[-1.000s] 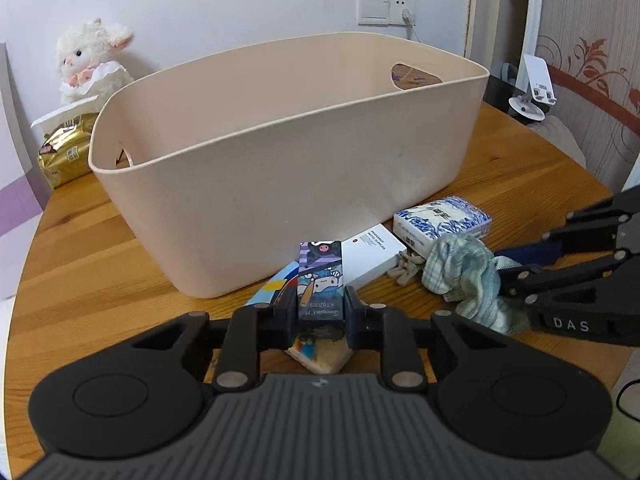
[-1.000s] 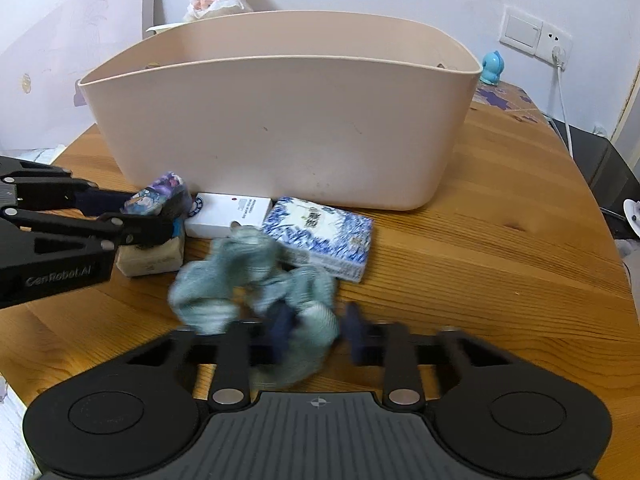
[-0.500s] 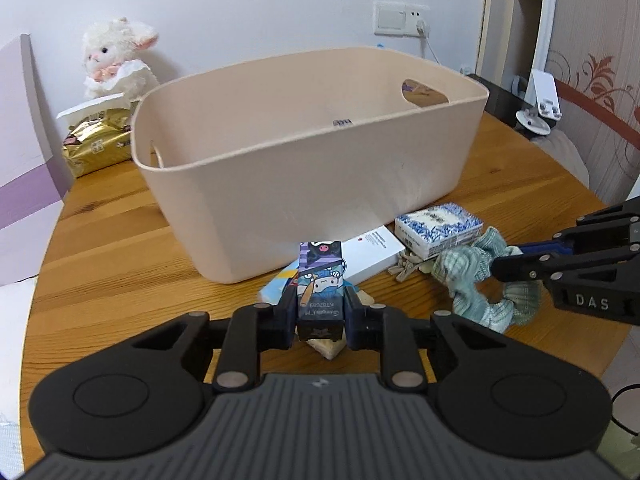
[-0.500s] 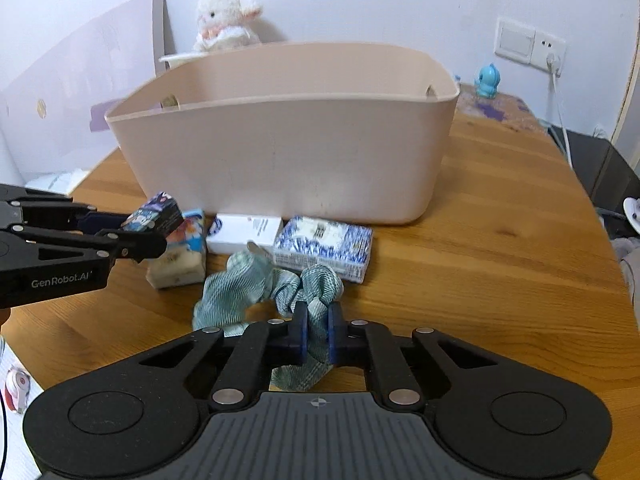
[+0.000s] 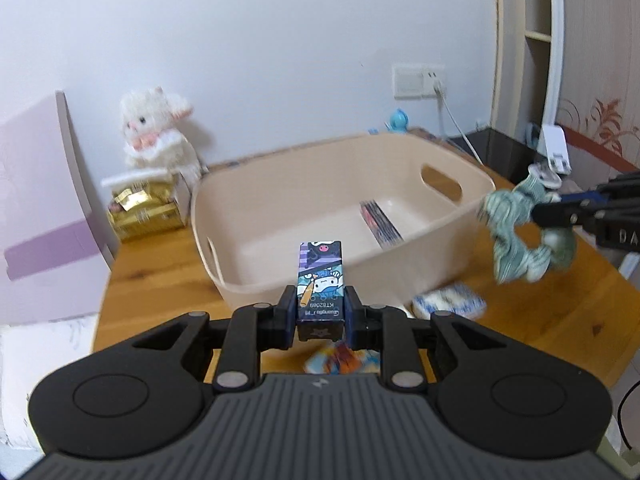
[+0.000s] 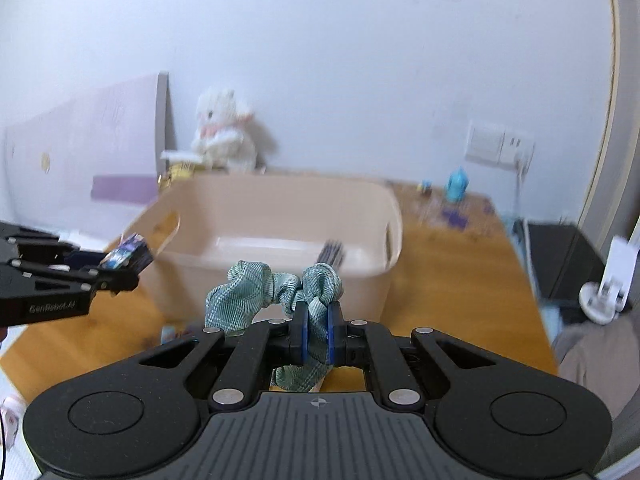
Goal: Organize objects
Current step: 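Lower both held items into the beige basket and open both tools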
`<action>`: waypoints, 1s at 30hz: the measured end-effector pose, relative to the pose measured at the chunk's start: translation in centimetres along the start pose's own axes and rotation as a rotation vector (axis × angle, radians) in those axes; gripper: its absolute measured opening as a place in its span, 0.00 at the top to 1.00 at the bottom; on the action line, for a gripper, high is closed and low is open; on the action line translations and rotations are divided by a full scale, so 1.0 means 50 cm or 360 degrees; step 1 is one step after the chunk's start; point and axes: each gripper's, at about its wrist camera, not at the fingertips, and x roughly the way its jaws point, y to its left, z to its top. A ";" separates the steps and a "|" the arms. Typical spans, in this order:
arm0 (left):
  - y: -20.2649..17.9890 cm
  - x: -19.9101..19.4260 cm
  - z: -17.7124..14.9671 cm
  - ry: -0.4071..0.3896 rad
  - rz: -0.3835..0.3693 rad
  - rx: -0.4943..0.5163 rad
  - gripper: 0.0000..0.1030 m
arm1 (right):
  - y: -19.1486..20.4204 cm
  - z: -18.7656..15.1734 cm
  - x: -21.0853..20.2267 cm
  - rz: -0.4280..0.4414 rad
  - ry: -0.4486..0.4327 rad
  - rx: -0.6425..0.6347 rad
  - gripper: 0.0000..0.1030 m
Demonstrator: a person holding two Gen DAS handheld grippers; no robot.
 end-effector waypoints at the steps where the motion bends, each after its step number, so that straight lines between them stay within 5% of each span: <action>1: 0.005 0.001 0.012 -0.0010 0.0017 -0.0004 0.75 | -0.003 0.015 0.000 -0.0010 -0.0023 0.0001 0.92; 12: 0.045 0.123 0.110 0.0064 0.0128 -0.0103 0.75 | -0.025 0.136 0.101 -0.0108 -0.0093 -0.0008 0.92; 21: 0.057 0.277 0.107 0.0325 0.0214 -0.0157 0.75 | -0.029 0.123 0.269 -0.0153 0.0196 -0.0019 0.92; 30: 0.067 0.325 0.101 0.0508 0.0193 -0.0175 0.75 | -0.023 0.081 0.346 -0.0200 0.0405 -0.0115 0.88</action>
